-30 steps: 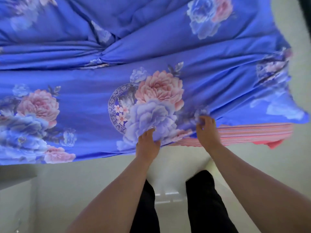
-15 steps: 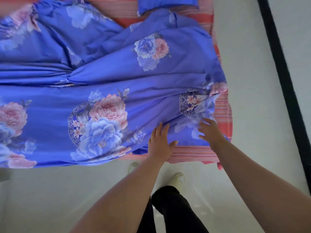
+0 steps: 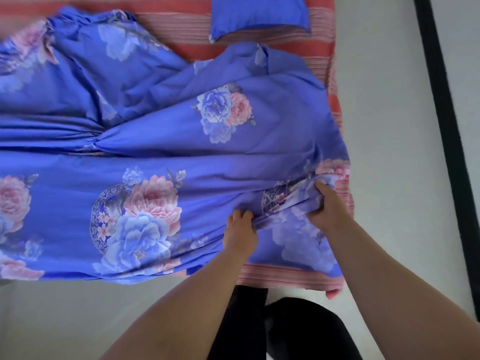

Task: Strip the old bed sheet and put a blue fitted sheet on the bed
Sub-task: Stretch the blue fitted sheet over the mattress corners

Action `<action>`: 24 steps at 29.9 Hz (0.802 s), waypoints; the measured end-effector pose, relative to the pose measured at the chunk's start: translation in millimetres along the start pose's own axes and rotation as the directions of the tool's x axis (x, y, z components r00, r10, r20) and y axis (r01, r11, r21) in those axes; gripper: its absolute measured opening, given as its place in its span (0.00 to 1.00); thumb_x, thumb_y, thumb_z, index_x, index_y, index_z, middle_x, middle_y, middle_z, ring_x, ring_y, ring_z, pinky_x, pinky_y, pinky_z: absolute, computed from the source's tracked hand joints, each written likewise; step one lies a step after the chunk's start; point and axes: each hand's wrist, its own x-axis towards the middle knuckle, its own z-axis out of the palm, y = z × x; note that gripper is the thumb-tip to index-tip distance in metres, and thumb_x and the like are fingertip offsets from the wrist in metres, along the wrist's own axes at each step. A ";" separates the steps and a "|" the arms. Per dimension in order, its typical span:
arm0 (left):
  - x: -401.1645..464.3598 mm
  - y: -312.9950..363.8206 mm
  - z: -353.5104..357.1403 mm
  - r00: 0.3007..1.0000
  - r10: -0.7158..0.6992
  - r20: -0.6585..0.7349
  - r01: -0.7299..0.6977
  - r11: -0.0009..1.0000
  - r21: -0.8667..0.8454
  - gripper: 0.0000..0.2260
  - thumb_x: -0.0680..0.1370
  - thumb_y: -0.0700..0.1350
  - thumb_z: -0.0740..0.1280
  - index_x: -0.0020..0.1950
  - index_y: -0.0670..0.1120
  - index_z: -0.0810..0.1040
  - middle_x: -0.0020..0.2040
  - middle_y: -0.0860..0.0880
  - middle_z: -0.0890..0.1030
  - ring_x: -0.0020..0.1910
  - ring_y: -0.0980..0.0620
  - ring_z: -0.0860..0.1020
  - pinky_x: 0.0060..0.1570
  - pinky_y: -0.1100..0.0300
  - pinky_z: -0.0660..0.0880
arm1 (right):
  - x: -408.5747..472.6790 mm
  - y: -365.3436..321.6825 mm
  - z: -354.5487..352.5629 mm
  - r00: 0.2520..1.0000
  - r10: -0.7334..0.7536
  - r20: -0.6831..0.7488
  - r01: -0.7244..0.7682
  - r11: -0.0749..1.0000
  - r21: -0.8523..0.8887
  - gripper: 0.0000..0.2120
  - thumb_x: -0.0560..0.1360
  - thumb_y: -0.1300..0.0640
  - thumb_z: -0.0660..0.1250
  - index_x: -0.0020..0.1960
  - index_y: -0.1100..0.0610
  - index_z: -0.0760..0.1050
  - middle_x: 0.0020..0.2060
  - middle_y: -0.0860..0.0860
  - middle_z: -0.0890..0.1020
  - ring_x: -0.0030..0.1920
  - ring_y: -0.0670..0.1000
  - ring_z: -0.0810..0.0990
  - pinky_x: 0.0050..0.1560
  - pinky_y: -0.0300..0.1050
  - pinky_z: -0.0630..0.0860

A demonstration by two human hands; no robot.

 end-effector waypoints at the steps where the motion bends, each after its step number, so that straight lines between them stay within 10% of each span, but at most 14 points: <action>1: 3.9 0.4 -1.4 0.998 -0.054 -0.012 0.052 0.992 -0.117 0.12 0.78 0.39 0.57 0.60 0.42 0.70 0.61 0.40 0.72 0.59 0.38 0.70 0.53 0.48 0.69 | 5.4 -9.6 3.2 0.999 -0.001 0.036 0.001 1.000 -0.010 0.11 0.78 0.53 0.61 0.38 0.53 0.70 0.21 0.47 0.76 0.21 0.44 0.74 0.23 0.33 0.70; 6: 10.1 0.8 -12.8 0.939 -0.344 -0.013 0.306 0.851 -0.426 0.11 0.77 0.36 0.56 0.59 0.41 0.66 0.51 0.36 0.78 0.50 0.36 0.77 0.43 0.48 0.70 | 11.3 -39.6 16.5 0.927 -0.026 0.374 -0.014 0.994 0.104 0.02 0.69 0.55 0.70 0.38 0.52 0.79 0.34 0.49 0.83 0.39 0.50 0.82 0.49 0.47 0.78; 11: -25.5 15.8 6.4 0.845 -0.524 -0.102 0.501 0.845 -0.188 0.13 0.80 0.50 0.55 0.60 0.47 0.72 0.57 0.41 0.79 0.59 0.39 0.74 0.56 0.49 0.67 | 14.8 -54.5 9.3 0.839 0.213 0.500 -0.199 0.977 -0.082 0.24 0.67 0.51 0.75 0.59 0.49 0.72 0.64 0.52 0.75 0.65 0.58 0.73 0.67 0.63 0.64; 14: -71.3 33.8 42.8 0.728 -0.664 -0.168 0.617 0.743 -0.260 0.18 0.79 0.58 0.58 0.60 0.49 0.77 0.65 0.46 0.72 0.66 0.42 0.66 0.64 0.50 0.62 | -4.7 -58.5 -14.5 0.674 0.370 0.640 -0.259 0.929 -0.265 0.08 0.68 0.55 0.74 0.43 0.53 0.76 0.39 0.50 0.78 0.45 0.52 0.75 0.63 0.47 0.61; 16: -92.7 48.9 66.3 0.490 -0.866 -0.099 0.627 0.429 -0.650 0.19 0.78 0.60 0.59 0.60 0.50 0.78 0.72 0.46 0.63 0.70 0.43 0.60 0.69 0.51 0.58 | -20.9 -60.1 -35.6 0.603 0.508 0.615 -0.273 0.856 -0.440 0.04 0.72 0.56 0.68 0.42 0.56 0.79 0.38 0.54 0.80 0.45 0.54 0.77 0.62 0.49 0.67; 18: -103.7 70.5 75.1 0.300 -0.927 0.224 0.371 -0.103 -0.923 0.27 0.74 0.67 0.60 0.68 0.53 0.71 0.75 0.46 0.58 0.72 0.43 0.61 0.71 0.48 0.59 | -34.4 -60.6 -60.0 0.552 0.637 0.538 -0.315 0.756 -0.573 0.23 0.70 0.53 0.70 0.62 0.61 0.76 0.57 0.64 0.78 0.61 0.63 0.75 0.65 0.59 0.69; 21: -102.2 99.6 87.3 0.553 -0.629 0.546 -0.033 -0.671 -0.740 0.35 0.73 0.71 0.55 0.74 0.52 0.61 0.69 0.47 0.69 0.68 0.46 0.68 0.69 0.48 0.63 | -50.4 -64.5 -78.0 0.518 0.710 0.477 -0.334 0.681 -0.652 0.42 0.68 0.51 0.74 0.74 0.65 0.59 0.72 0.64 0.63 0.73 0.62 0.62 0.74 0.56 0.56; 24: -96.5 124.7 81.8 0.796 -0.471 0.381 -0.100 -0.722 -0.685 0.41 0.68 0.77 0.54 0.68 0.49 0.73 0.65 0.46 0.77 0.65 0.46 0.73 0.70 0.48 0.63 | -61.3 -66.2 -85.6 0.510 0.694 0.508 -0.238 0.681 -0.693 0.30 0.76 0.52 0.63 0.75 0.61 0.60 0.75 0.57 0.60 0.73 0.59 0.61 0.76 0.53 0.44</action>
